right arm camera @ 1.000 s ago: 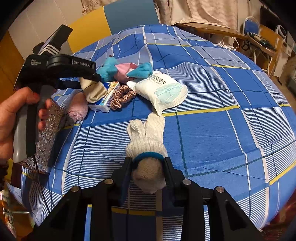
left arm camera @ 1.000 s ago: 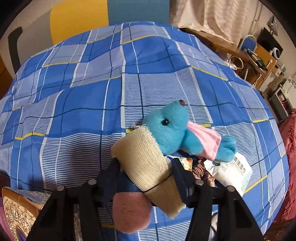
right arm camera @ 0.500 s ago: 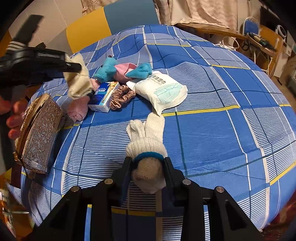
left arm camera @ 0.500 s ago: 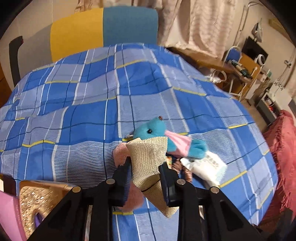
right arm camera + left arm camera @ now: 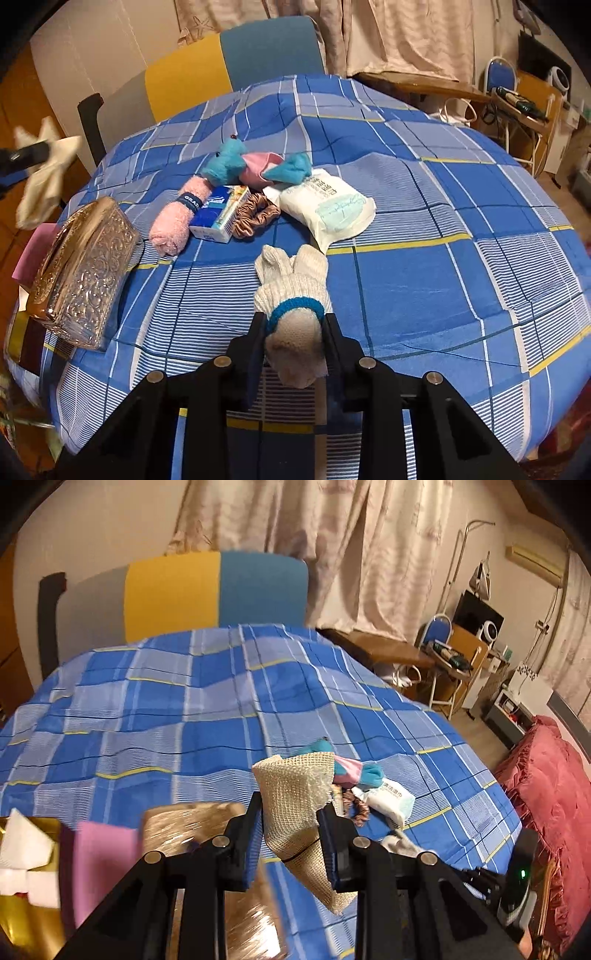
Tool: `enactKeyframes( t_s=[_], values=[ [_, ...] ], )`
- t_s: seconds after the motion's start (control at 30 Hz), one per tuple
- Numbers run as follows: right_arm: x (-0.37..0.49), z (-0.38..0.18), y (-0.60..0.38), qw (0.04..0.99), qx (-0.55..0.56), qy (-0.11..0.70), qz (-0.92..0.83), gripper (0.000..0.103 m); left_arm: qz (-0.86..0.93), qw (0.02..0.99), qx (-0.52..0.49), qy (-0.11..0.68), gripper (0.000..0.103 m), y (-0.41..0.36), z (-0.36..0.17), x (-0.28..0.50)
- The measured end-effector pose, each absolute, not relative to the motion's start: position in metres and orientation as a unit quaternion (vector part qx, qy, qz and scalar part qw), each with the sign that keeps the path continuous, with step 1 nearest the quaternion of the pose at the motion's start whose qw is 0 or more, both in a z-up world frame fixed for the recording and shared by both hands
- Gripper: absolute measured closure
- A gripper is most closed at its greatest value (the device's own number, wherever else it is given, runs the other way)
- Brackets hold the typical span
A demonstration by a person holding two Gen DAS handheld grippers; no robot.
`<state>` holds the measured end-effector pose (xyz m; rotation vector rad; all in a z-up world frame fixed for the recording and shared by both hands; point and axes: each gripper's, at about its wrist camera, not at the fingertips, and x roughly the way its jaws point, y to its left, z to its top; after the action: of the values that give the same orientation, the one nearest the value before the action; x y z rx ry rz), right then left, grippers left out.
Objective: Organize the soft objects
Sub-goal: 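Carry the beige wrap into the gold tray and open the left tool while the right tool holds the glove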
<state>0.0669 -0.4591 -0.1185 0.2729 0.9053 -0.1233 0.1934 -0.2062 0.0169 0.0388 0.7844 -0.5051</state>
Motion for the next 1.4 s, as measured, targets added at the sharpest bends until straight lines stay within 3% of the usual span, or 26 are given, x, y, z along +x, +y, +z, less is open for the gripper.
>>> enactKeyframes(
  t_s=[0.43, 0.9, 1.33, 1.4],
  values=[
    [0.061, -0.115, -0.448, 0.899, 0.116, 0.416, -0.073, 0.073, -0.157, 0.91, -0.041, 0.381, 0.076, -0.07, 0.012, 0.196],
    [0.048, -0.113, -0.455, 0.898, 0.133, 0.404, -0.111, 0.073, -0.03, 0.895, -0.144, 0.421, 0.076, 0.069, -0.044, 0.243],
    [0.039, -0.101, -0.433, 0.897, 0.145, 0.399, -0.119, 0.073, -0.005, 0.877, -0.145, 0.459, 0.073, 0.099, -0.097, 0.288],
    [0.039, -0.098, -0.43, 0.898, 0.146, 0.399, -0.12, 0.073, -0.016, 0.875, -0.144, 0.463, 0.064, 0.098, -0.102, 0.294]
  ],
)
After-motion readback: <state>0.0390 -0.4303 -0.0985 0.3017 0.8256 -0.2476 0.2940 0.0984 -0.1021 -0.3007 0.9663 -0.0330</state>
